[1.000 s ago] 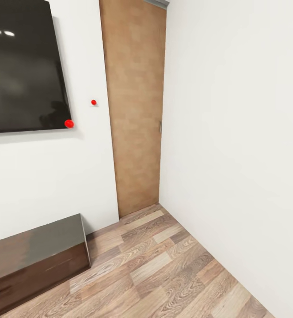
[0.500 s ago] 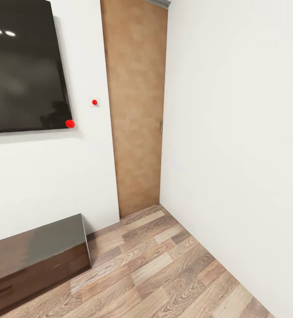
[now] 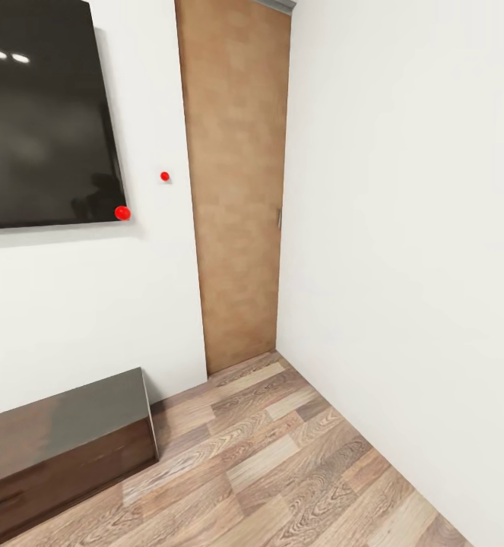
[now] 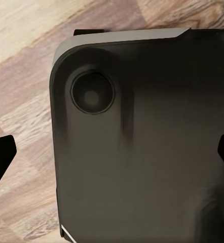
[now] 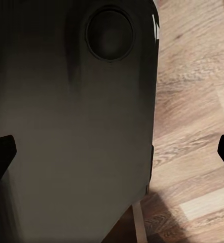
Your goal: In the bedroom, move the book from the bed onto either nightstand, and place the two sandals side by side next to the bed.
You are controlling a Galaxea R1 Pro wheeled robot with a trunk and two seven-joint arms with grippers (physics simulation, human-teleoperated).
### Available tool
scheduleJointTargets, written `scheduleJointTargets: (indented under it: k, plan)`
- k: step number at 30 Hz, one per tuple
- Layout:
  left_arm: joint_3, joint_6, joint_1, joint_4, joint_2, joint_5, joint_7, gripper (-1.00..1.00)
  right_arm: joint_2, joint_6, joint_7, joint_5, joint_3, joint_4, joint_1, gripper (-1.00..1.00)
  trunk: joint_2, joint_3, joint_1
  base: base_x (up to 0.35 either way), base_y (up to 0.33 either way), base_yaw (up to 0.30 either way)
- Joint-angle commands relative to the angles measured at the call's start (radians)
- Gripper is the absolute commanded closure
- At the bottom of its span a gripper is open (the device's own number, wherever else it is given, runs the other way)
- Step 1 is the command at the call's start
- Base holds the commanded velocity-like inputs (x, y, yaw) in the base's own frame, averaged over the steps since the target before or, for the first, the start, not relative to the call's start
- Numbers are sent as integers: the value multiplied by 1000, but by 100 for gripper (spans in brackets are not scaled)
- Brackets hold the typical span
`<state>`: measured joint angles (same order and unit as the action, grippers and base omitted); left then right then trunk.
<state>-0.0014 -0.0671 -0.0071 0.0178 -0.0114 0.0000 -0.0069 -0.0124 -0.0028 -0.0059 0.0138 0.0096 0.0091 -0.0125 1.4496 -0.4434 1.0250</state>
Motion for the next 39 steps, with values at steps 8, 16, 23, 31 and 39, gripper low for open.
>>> scheduleJointTargets:
  k: [8,16,23,31,39]
  plan:
    - [0,-3,-1,-1,0,0,-1,-100,0,0,-1,2,1,0,0,-100,0,-1,0,2,1,56]
    - [0,-3,-1,-1,0,0,-1,-100,0,0,-2,3,-1,0,0,-100,0,-1,0,1,0,187]
    - [0,-3,-1,-1,-1,0,-1,-100,0,0,-3,3,-2,0,0,-100,0,-1,0,0,0,234]
    - [0,-3,-1,-1,-1,0,-1,-100,0,0,-2,2,-2,0,0,-100,0,-1,0,1,1,201]
    - [0,-3,0,-1,-1,0,-1,-100,0,0,0,-1,-1,0,0,-100,0,-1,0,32,28,63]
